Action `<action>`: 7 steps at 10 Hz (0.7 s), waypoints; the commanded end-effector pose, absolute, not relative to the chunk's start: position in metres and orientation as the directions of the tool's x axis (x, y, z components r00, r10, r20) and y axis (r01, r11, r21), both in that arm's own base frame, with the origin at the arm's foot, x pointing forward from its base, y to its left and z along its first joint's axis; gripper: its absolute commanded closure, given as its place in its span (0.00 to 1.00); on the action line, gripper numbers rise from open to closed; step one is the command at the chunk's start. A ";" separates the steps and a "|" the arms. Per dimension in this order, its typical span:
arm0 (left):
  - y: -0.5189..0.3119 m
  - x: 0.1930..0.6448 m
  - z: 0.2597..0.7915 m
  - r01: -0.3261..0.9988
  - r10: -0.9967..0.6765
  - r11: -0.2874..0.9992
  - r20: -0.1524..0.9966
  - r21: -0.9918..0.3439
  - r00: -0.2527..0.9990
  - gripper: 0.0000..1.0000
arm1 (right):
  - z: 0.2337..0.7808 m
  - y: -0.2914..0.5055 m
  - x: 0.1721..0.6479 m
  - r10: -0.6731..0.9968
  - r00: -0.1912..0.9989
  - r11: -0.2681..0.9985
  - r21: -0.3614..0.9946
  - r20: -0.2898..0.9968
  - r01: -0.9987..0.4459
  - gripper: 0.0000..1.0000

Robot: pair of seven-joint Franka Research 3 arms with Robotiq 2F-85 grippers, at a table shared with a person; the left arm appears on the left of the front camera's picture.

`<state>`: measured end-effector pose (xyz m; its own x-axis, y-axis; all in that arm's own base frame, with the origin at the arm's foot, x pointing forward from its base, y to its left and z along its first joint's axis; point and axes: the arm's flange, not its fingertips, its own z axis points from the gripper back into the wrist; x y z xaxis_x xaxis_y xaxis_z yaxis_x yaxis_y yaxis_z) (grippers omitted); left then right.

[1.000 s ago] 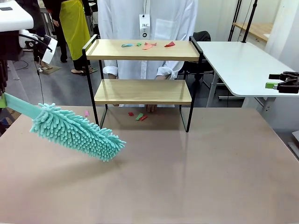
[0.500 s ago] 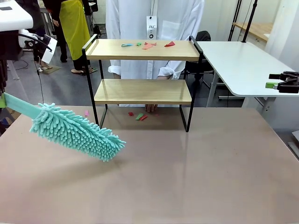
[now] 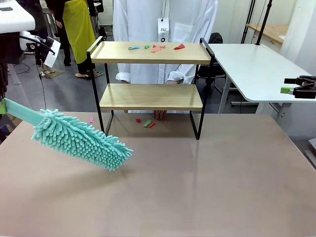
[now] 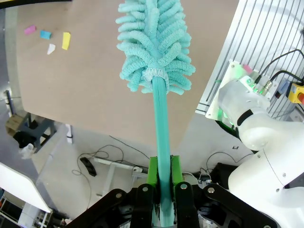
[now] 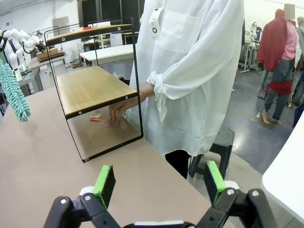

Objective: Clean the shelf.
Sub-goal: Clean the specific section of the Shelf indicated by the human with the Duster.

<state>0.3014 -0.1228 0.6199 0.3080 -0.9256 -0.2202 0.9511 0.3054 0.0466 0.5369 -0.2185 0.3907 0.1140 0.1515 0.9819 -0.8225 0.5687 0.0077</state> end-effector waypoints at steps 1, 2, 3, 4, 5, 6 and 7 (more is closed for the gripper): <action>-0.121 0.299 0.621 0.952 -0.929 0.302 -0.212 0.044 0.304 0.87 | 0.394 -0.217 0.537 0.158 0.130 0.570 0.017 0.979 -0.821 0.00; -0.121 0.299 0.621 0.952 -0.929 0.302 -0.212 0.044 0.304 0.87 | 0.394 -0.217 0.537 0.158 0.130 0.570 0.017 0.979 -0.821 0.00; -0.121 0.299 0.621 0.952 -0.929 0.302 -0.212 0.044 0.304 0.87 | 0.394 -0.217 0.537 0.158 0.130 0.570 0.017 0.979 -0.821 0.00; -0.121 0.299 0.621 0.952 -0.929 0.302 -0.212 0.044 0.304 0.87 | 0.394 -0.217 0.537 0.158 0.130 0.570 0.017 0.979 -0.821 0.00; -0.123 0.301 0.620 0.951 -0.926 0.305 -0.220 0.047 0.308 0.87 | 0.394 -0.217 0.537 0.158 0.130 0.570 0.017 0.979 -0.821 0.00; -0.127 0.302 0.617 0.960 -0.948 0.276 -0.152 0.043 0.279 0.87 | 0.394 -0.217 0.537 0.158 0.130 0.570 0.017 0.979 -0.821 0.00; -0.131 0.298 0.610 0.967 -0.960 0.255 -0.109 0.028 0.257 0.87 | 0.394 -0.217 0.537 0.158 0.130 0.570 0.017 0.979 -0.821 0.00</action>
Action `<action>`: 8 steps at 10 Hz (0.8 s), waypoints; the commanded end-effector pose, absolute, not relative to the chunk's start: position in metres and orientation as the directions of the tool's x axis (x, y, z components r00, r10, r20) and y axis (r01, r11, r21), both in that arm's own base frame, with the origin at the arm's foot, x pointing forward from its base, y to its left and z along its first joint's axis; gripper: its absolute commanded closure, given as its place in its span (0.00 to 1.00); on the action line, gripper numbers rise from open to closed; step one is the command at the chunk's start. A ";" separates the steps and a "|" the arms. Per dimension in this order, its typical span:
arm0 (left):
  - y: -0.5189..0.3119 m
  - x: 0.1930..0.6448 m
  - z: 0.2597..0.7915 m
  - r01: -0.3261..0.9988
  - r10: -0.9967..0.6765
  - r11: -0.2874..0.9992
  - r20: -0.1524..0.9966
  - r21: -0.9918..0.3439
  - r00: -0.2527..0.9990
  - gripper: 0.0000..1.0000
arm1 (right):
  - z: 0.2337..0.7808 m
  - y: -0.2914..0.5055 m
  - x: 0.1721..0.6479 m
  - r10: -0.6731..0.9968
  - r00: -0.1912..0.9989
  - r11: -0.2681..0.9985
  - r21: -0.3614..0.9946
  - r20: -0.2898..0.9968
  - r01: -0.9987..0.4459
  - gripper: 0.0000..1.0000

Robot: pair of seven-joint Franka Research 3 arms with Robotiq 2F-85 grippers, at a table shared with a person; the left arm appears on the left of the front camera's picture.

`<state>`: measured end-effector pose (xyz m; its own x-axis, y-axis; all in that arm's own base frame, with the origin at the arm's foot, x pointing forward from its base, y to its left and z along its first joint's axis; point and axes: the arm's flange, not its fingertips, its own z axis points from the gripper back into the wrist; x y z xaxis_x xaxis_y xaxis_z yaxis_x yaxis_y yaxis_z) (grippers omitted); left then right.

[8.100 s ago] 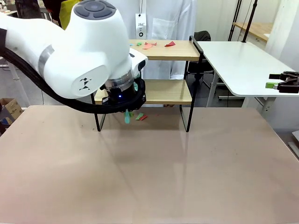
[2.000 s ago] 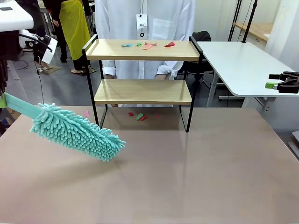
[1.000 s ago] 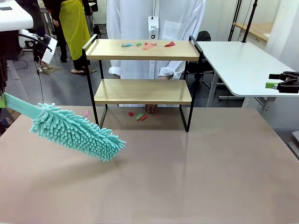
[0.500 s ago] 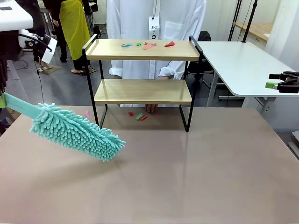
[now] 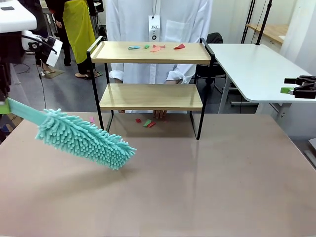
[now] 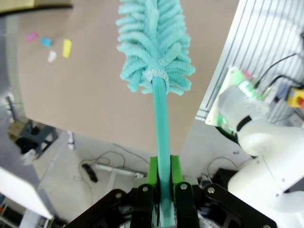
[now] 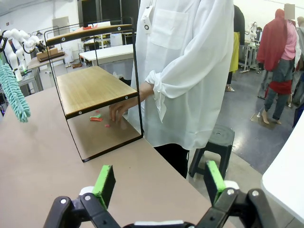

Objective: Clean the shelf.
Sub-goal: Clean the specific section of the Shelf indicated by the human with the Duster.

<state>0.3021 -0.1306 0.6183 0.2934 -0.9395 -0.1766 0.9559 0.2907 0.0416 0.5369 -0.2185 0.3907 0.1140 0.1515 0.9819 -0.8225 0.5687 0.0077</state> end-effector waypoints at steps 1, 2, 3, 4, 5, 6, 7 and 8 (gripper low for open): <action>-0.135 0.291 0.604 0.967 -0.966 0.253 -0.045 0.015 0.253 0.87 | 0.394 -0.217 0.537 0.158 0.130 0.570 0.017 0.979 -0.821 0.00; -0.141 0.290 0.598 0.963 -0.963 0.271 0.017 -0.002 0.271 0.87 | 0.394 -0.217 0.537 0.158 0.130 0.570 0.017 0.979 -0.821 0.00; -0.147 0.290 0.583 0.954 -0.951 0.298 0.074 -0.031 0.300 0.87 | 0.394 -0.217 0.537 0.158 0.130 0.570 0.017 0.979 -0.821 0.00; -0.161 0.289 0.567 0.943 -0.934 0.327 0.127 -0.068 0.333 0.87 | 0.394 -0.217 0.537 0.158 0.130 0.570 0.017 0.979 -0.821 0.00; -0.180 0.288 0.556 0.918 -0.904 0.385 0.165 -0.092 0.395 0.87 | 0.394 -0.217 0.537 0.158 0.130 0.570 0.017 0.979 -0.821 0.00; -0.202 0.282 0.543 0.866 -0.852 0.496 0.156 -0.065 0.500 0.87 | 0.394 -0.217 0.537 0.158 0.130 0.570 0.017 0.979 -0.821 0.00; -0.221 0.278 0.530 0.834 -0.811 0.547 0.197 -0.078 0.551 0.87 | 0.394 -0.217 0.537 0.158 0.130 0.570 0.017 0.979 -0.821 0.00; -0.237 0.276 0.515 0.774 -0.747 0.624 0.210 -0.107 0.631 0.87 | 0.394 -0.217 0.537 0.158 0.130 0.570 0.017 0.979 -0.821 0.00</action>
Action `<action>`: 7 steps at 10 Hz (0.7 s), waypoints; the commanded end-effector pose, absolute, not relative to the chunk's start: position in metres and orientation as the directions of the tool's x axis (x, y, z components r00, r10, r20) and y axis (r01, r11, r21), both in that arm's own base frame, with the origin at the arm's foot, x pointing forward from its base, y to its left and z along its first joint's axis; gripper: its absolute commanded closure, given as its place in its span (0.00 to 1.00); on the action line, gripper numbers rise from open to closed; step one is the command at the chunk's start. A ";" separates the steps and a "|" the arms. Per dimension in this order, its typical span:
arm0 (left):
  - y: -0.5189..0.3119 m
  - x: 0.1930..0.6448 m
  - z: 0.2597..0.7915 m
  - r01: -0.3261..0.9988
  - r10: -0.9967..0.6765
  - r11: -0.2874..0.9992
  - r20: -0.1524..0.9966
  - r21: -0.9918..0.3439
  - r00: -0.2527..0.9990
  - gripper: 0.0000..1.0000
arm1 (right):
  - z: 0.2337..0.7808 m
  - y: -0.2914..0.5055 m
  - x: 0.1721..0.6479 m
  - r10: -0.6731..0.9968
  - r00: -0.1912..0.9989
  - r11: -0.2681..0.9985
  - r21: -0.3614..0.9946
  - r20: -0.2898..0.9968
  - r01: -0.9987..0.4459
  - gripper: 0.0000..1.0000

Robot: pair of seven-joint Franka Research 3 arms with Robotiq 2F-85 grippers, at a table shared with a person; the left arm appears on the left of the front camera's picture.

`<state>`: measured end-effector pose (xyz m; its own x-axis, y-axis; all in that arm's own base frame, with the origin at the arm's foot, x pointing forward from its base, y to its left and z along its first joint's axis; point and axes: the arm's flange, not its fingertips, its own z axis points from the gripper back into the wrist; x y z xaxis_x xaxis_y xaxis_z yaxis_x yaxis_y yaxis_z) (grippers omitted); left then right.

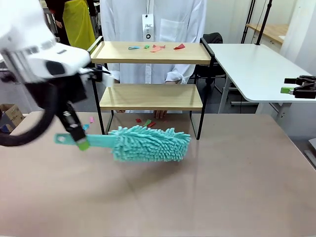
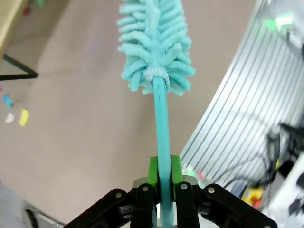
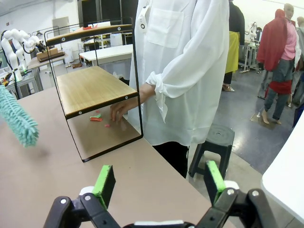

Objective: Clean the shelf.
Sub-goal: Clean the specific section of the Shelf indicated by the human with the Duster.

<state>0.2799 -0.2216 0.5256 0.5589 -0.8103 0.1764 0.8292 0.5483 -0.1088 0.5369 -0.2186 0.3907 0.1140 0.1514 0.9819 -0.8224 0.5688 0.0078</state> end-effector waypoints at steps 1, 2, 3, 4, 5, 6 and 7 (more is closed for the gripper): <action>-0.255 0.271 0.497 0.727 -0.688 0.667 0.239 -0.164 0.686 0.87 | 0.394 -0.217 0.537 0.158 0.130 0.570 0.017 0.979 -0.821 0.00; -0.267 0.273 0.493 0.728 -0.660 0.647 0.312 -0.227 0.684 0.87 | 0.394 -0.217 0.537 0.158 0.130 0.570 0.017 0.979 -0.821 0.00; -0.275 0.274 0.488 0.674 -0.612 0.712 0.295 -0.198 0.734 0.87 | 0.394 -0.217 0.537 0.158 0.130 0.570 0.017 0.979 -0.821 0.00; -0.280 0.278 0.488 0.639 -0.592 0.750 0.256 -0.172 0.764 0.87 | 0.394 -0.217 0.537 0.158 0.130 0.570 0.017 0.979 -0.821 0.00; -0.269 0.272 0.492 0.706 -0.660 0.678 0.254 -0.205 0.707 0.87 | 0.394 -0.217 0.537 0.158 0.130 0.570 0.017 0.979 -0.821 0.00; -0.269 0.272 0.492 0.706 -0.660 0.678 0.254 -0.205 0.707 0.87 | 0.394 -0.217 0.537 0.158 0.130 0.570 0.017 0.979 -0.821 0.00; -0.269 0.272 0.492 0.706 -0.660 0.678 0.254 -0.205 0.707 0.87 | 0.394 -0.217 0.537 0.158 0.130 0.570 0.017 0.979 -0.821 0.00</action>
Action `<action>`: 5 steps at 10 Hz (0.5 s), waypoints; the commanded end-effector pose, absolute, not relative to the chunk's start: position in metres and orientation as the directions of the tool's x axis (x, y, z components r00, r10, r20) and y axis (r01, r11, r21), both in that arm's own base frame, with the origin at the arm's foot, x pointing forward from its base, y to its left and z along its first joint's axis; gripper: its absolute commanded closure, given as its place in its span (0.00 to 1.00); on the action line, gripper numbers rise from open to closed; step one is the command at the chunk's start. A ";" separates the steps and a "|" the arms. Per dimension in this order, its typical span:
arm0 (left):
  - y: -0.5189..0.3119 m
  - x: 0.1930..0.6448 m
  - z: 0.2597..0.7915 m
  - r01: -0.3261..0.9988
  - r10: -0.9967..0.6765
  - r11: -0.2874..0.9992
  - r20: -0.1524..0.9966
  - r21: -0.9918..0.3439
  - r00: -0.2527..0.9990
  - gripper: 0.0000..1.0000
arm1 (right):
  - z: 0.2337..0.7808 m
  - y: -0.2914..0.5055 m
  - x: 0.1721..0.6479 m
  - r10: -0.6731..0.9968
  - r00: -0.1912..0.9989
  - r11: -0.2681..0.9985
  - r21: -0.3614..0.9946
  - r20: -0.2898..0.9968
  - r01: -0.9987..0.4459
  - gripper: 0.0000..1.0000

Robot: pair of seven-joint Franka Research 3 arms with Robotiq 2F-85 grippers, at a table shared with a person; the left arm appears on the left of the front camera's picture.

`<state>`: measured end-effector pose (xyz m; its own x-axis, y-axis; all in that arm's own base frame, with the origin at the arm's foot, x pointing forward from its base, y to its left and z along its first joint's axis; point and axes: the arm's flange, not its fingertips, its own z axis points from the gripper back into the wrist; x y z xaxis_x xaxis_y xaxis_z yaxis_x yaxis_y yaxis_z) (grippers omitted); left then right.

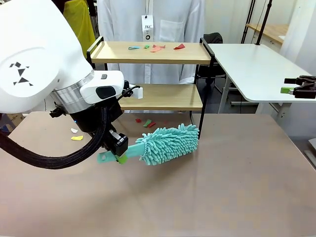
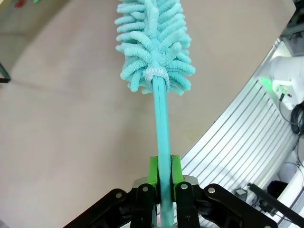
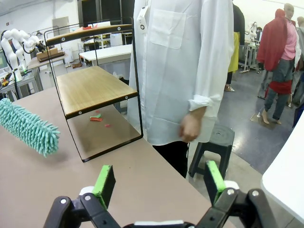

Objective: Clean the shelf.
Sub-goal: Clean the specific section of the Shelf indicated by the human with the Duster.

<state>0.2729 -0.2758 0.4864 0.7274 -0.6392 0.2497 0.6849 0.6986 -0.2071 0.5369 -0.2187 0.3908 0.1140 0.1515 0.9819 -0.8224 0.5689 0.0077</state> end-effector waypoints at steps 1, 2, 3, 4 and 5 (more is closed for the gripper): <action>-0.277 0.274 0.486 0.679 -0.632 0.705 0.253 -0.205 0.732 0.87 | 0.394 -0.217 0.537 0.158 0.130 0.570 0.017 0.979 -0.821 0.00; -0.290 0.277 0.487 0.623 -0.575 0.765 0.260 -0.164 0.775 0.87 | 0.394 -0.217 0.537 0.158 0.130 0.570 0.017 0.979 -0.821 0.00; -0.301 0.276 0.483 0.580 -0.524 0.799 0.287 -0.159 0.802 0.87 | 0.394 -0.217 0.537 0.158 0.130 0.570 0.017 0.979 -0.821 0.00; -0.313 0.276 0.477 0.540 -0.478 0.825 0.304 -0.166 0.824 0.87 | 0.394 -0.217 0.537 0.158 0.130 0.570 0.017 0.979 -0.821 0.00; -0.327 0.275 0.470 0.515 -0.449 0.840 0.311 -0.173 0.837 0.87 | 0.394 -0.217 0.537 0.158 0.130 0.570 0.017 0.979 -0.821 0.00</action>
<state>0.2728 -0.3094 0.4758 0.8153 -0.4980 0.2953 0.5620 0.8034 -0.1967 0.5369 -0.2188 0.3907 0.1140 0.1514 0.9819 -0.8223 0.5690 0.0078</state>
